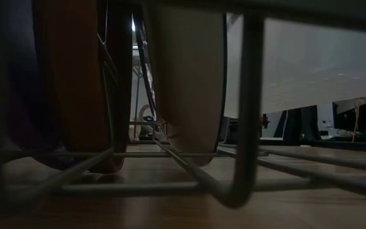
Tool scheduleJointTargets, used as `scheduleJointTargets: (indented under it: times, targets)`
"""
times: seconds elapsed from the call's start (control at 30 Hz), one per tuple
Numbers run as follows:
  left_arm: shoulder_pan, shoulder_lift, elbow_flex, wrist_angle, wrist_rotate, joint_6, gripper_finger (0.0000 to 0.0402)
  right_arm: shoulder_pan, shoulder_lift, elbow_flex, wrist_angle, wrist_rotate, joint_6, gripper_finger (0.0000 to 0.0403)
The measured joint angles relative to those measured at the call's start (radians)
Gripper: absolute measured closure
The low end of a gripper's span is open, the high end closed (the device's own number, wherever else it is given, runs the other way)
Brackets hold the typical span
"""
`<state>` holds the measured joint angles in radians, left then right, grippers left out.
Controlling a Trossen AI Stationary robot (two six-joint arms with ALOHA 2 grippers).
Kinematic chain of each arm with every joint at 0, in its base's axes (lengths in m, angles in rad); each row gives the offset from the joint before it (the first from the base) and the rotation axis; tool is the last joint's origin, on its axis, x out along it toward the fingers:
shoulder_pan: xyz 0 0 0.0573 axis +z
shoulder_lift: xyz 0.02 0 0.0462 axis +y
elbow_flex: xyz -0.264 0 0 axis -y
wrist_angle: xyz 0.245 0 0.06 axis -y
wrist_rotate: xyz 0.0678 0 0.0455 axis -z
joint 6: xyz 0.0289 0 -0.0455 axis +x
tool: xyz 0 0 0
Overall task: Sort dishes
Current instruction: Put the orange patterned plate into the dish rack
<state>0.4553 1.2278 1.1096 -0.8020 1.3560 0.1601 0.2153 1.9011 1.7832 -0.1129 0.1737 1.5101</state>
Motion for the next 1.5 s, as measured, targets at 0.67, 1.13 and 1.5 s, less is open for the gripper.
scheduleJointTargets:
  times: [0.67, 1.13, 1.5]
  targets:
    - [-0.122, 0.001, 0.000, -0.002, -0.004, 0.077, 0.0320, 0.002, 0.000, 0.001, 0.041, 0.026, -0.056, 0.0386]
    - [-0.124, 0.000, 0.000, -0.001, 0.018, 0.085, 0.0395, 0.000, 0.000, 0.001, 0.071, -0.008, -0.106, 0.0335]
    - [-0.124, -0.001, 0.000, 0.002, 0.023, 0.084, 0.0400, -0.002, 0.000, -0.001, 0.126, -0.028, -0.071, 0.0323]
